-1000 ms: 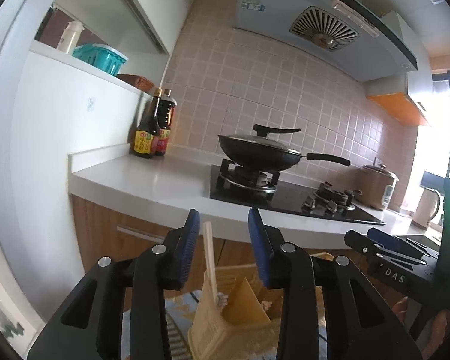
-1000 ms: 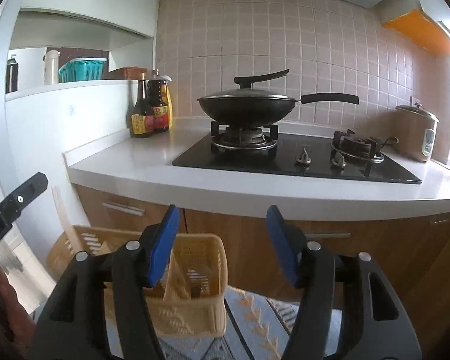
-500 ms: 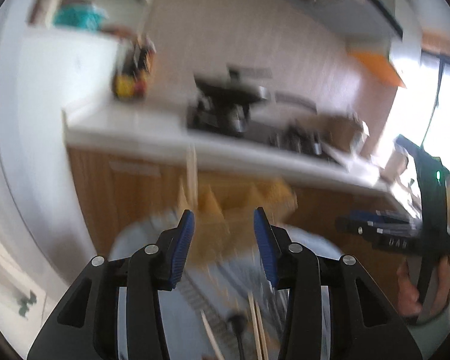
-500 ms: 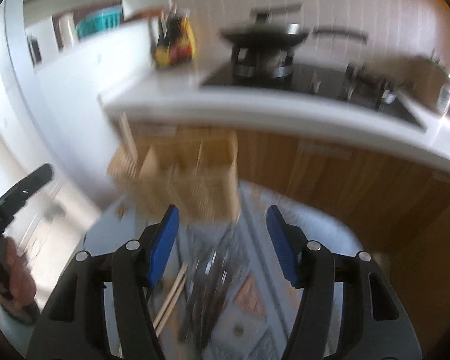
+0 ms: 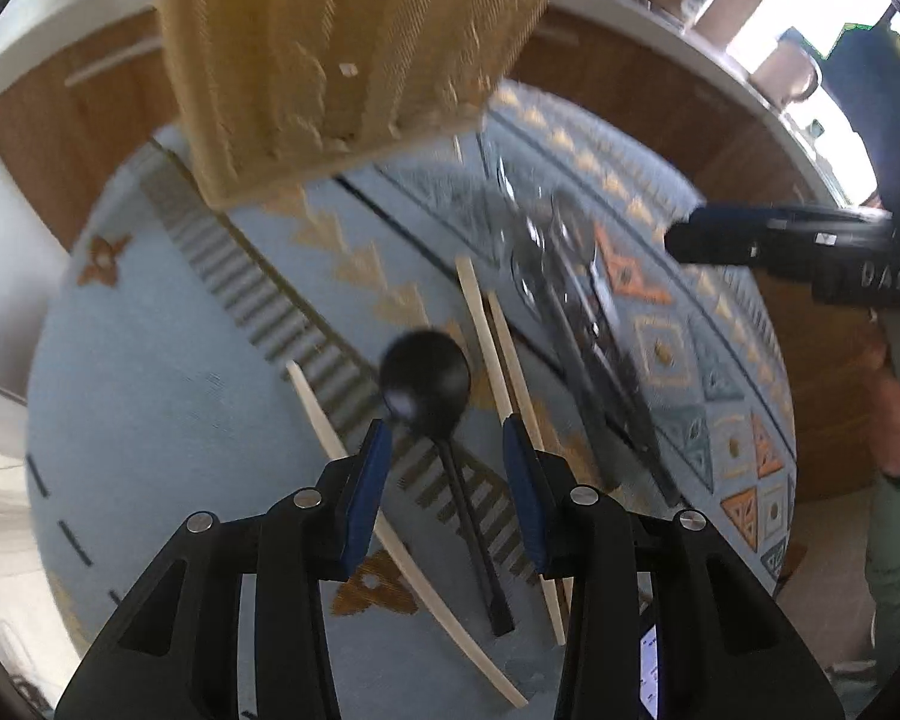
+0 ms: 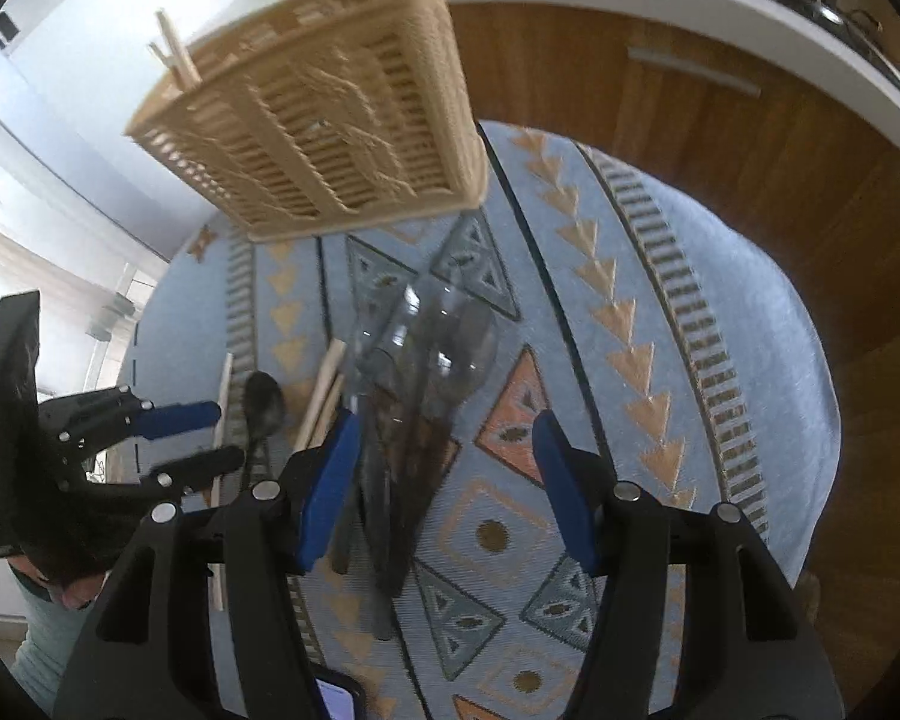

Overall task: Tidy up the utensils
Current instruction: 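Grasp the black ladle-spoon with the left tool while the right tool grasps another clear spoon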

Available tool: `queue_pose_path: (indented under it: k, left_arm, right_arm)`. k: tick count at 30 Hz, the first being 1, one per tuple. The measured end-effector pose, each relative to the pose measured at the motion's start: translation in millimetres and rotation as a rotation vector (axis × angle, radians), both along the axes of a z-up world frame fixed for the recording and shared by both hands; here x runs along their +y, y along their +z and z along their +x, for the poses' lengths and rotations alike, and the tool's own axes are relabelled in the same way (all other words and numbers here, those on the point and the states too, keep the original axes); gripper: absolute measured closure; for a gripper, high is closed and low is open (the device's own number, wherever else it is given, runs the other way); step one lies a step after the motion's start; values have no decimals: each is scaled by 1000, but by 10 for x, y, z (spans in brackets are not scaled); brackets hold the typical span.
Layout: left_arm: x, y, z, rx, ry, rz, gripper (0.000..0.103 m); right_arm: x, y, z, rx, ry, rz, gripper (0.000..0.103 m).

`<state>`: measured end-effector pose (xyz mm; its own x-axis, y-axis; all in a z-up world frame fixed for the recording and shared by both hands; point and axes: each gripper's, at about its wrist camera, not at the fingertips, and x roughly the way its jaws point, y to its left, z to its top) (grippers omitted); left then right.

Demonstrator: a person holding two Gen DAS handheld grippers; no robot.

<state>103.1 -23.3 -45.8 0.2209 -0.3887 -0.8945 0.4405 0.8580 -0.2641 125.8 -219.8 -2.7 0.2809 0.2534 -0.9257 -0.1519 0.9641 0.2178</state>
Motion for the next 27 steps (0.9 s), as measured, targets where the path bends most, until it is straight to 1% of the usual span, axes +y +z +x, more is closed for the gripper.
queue_pose_path:
  k: [3, 5, 7, 10, 13, 15, 18, 20, 21, 27]
  left_arm:
    - [-89, -113, 23, 36, -20, 46, 65]
    - [-131, -111, 14, 25, -31, 70, 63]
    - [-191, -100, 25, 11, -25, 105, 64]
    - [-238, -92, 33, -7, -26, 133, 66]
    - [-270, -98, 76, -20, -13, 147, 67]
    - [-274, -99, 80, -22, -12, 150, 71]
    - [-303, -118, 83, -36, -19, 163, 73]
    - [-300, -123, 99, -36, -19, 162, 73]
    - [-303, -122, 107, -35, -17, 161, 73]
    - [-281, -97, 106, -41, -9, 159, 73]
  right_arm:
    - [-76, -97, 108, 34, -22, 9, 47]
    - [-78, -137, 168, 46, -28, -3, 47]
    - [-79, -206, 222, 62, -29, -13, 47]
    - [-10, -326, 272, 95, -7, -9, 52]
    - [82, -407, 294, 107, 9, -39, 54]
    - [134, -419, 286, 98, 14, -71, 55]
    - [243, -457, 299, 96, 26, -98, 56]
    - [328, -503, 319, 99, 25, -109, 61]
    - [345, -521, 339, 100, 21, -111, 65]
    - [426, -582, 454, 102, 4, -71, 65]
